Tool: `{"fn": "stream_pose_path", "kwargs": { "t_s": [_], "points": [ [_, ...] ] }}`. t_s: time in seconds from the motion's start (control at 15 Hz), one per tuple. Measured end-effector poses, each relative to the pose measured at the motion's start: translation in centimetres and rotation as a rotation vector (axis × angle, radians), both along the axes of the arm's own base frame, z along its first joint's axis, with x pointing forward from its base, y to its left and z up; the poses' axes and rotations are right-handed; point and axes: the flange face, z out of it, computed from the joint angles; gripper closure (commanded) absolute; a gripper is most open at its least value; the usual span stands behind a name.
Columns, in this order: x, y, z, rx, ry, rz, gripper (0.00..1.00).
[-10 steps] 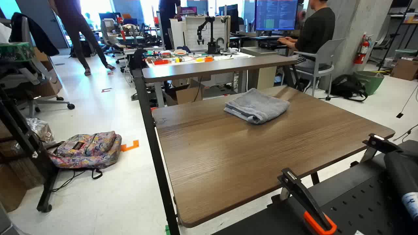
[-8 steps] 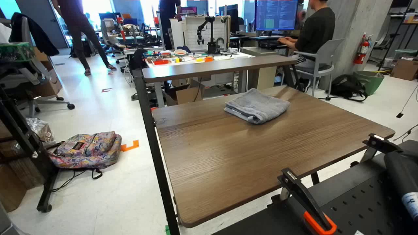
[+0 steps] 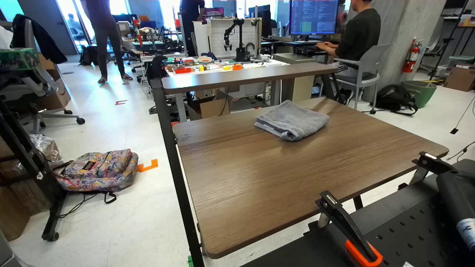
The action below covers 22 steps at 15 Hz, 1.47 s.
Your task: Slide the cloth to the left on the desk
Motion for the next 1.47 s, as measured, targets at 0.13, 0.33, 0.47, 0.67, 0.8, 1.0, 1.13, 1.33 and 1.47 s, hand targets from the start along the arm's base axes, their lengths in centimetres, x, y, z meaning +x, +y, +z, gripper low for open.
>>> {"fn": "stream_pose_path", "kwargs": {
  "t_s": [0.13, 0.33, 0.47, 0.67, 0.8, 1.0, 1.13, 1.33, 1.47],
  "points": [
    [1.6, 0.9, -1.3, -0.01, -0.037, -0.056, 0.0],
    [5.0, 2.5, -4.3, -0.021, -0.08, -0.17, 0.0],
    [7.7, 3.0, -6.4, -0.023, -0.088, -0.254, 0.0],
    [12.1, 3.1, -9.4, -0.045, -0.083, -0.38, 0.0],
    [15.3, 2.8, -11.5, -0.069, -0.08, -0.452, 0.0],
    [19.8, 1.7, -14.5, -0.103, -0.082, -0.537, 0.0],
    [22.6, 1.1, -16.4, -0.11, -0.086, -0.577, 0.0],
    [26.4, 0.6, -19.3, -0.109, -0.126, -0.614, 0.0],
    [28.3, 0.3, -21.0, -0.106, -0.161, -0.63, 0.0]
  ]
}}
